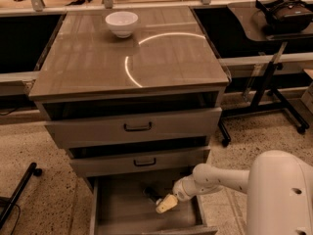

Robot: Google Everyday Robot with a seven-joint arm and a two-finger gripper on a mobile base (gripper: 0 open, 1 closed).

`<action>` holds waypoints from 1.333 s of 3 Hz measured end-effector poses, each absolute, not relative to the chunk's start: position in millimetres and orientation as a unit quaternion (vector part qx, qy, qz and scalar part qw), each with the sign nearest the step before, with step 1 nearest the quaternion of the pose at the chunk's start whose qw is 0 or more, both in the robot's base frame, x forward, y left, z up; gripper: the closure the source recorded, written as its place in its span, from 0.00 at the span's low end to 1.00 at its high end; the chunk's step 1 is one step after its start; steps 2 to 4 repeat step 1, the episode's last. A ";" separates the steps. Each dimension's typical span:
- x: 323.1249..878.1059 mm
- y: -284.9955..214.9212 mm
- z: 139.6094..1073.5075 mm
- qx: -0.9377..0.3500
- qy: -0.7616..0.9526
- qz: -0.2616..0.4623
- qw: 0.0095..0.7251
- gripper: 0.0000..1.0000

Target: Place redbull can into bottom drawer

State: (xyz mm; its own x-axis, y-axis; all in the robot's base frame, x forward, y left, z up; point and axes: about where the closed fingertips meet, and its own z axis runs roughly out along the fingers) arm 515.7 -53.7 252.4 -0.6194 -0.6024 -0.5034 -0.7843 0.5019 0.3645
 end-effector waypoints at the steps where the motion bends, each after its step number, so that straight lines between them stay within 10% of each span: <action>1: 514.8 -67.5 273.0 -0.411 0.847 0.286 0.177 0.00; 4: 514.8 -67.5 273.0 -0.411 0.847 0.286 0.177 0.00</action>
Offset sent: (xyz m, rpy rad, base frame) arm 0.0000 0.0000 0.0000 0.0000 0.0000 0.0000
